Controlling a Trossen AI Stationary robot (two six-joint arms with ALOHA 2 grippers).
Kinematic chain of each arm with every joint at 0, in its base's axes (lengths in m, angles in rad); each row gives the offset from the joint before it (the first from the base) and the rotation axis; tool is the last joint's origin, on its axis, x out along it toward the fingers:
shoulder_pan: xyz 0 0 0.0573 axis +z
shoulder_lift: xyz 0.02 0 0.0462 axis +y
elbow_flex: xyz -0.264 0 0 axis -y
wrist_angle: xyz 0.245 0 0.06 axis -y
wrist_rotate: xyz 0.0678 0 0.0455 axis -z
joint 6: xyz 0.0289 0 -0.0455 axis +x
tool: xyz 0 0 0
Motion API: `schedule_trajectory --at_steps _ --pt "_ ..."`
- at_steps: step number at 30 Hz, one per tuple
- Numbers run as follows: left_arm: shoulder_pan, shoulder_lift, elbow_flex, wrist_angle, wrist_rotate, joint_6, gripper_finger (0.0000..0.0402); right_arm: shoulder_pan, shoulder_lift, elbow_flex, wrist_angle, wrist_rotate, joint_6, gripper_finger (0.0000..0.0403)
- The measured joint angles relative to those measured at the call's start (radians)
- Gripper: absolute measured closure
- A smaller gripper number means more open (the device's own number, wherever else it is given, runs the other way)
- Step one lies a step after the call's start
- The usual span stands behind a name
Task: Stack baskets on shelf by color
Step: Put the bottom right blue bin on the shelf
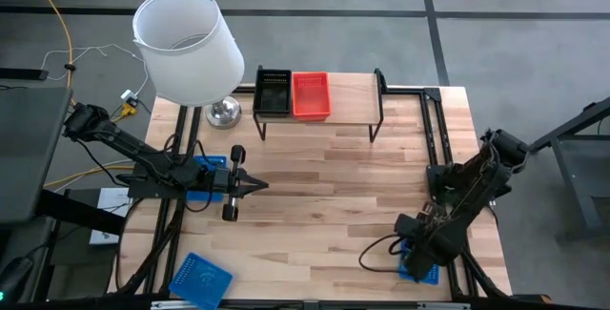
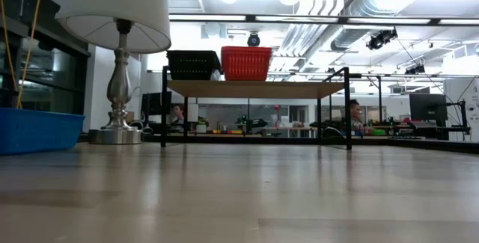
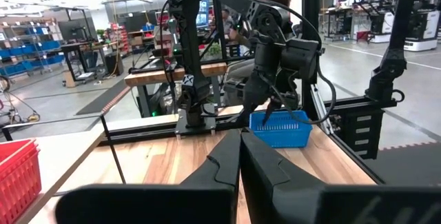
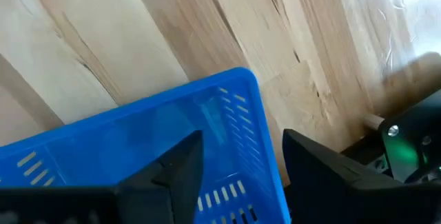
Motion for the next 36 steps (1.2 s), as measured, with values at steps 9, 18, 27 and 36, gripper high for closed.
schedule_trajectory --at_steps 9,18,27,36 --pt "0.0 0.0 0.0 -0.007 0.0 -0.021 0.0401 0.0 0.0 0.0 -0.051 -0.002 -0.008 0.0215" --pt "0.0 0.0 0.0 -0.022 0.0 -0.023 0.0401 0.0 0.0 0.0 -0.047 -0.03 -0.008 0.0215" --pt "0.0 0.0 0.0 -0.023 0.0 -0.023 0.0401 -0.008 0.0 -0.034 -0.009 -0.043 -0.028 0.0215" --pt "0.0 0.0 0.0 -0.023 0.0 -0.023 0.0401 -0.026 0.001 -0.106 0.039 -0.061 -0.1 0.0215"
